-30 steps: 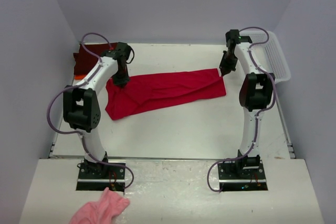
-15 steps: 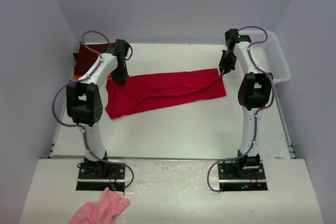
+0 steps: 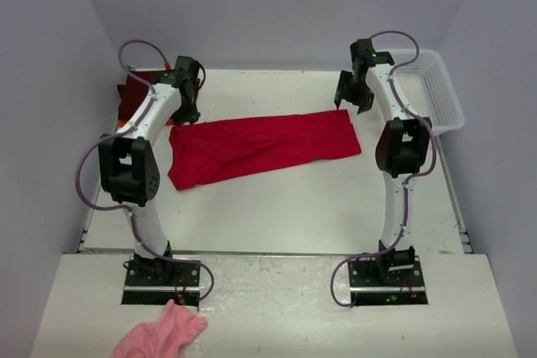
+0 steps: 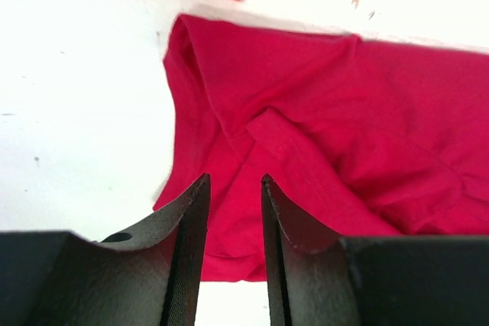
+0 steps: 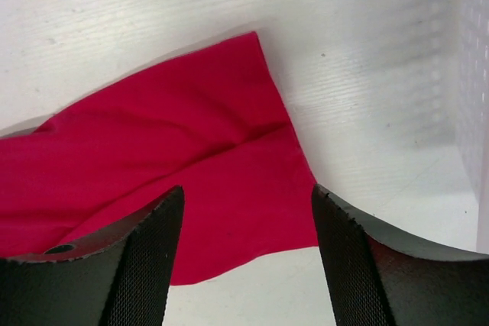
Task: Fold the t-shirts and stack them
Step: Fold the other side of the tshirt into a rectangle
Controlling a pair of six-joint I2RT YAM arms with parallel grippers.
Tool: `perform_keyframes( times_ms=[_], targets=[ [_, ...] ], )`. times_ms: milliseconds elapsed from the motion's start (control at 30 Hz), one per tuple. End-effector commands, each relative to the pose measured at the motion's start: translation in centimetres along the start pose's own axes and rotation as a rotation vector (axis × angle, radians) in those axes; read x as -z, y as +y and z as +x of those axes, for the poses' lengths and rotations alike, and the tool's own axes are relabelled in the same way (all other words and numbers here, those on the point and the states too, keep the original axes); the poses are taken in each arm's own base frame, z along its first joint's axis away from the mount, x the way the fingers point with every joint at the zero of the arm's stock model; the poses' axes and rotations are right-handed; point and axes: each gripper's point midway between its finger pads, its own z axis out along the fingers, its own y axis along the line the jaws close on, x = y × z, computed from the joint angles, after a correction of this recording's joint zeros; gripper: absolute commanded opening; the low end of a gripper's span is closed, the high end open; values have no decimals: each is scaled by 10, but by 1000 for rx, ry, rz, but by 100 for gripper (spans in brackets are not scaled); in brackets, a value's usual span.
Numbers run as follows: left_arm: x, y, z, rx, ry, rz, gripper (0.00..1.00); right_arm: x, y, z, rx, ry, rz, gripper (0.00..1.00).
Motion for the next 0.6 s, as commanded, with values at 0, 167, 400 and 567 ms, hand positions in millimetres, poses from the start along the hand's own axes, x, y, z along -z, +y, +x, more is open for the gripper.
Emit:
perform_keyframes(
  times_ms=[0, 167, 400, 567],
  targets=[
    [57, 6, -39, 46, -197, 41, 35, 67, 32, -16, 77, -155, -56, 69],
    [80, -43, 2, -51, -116, 236, 23, 78, 85, 40, 186, -70, -205, 45],
    [96, -108, 100, -200, 89, 494, 0, 68, 119, 93, 231, 45, -258, 0],
    [81, -101, 125, -204, 135, 475, 0, 75, 109, 104, 230, 30, -235, 0]
  ],
)
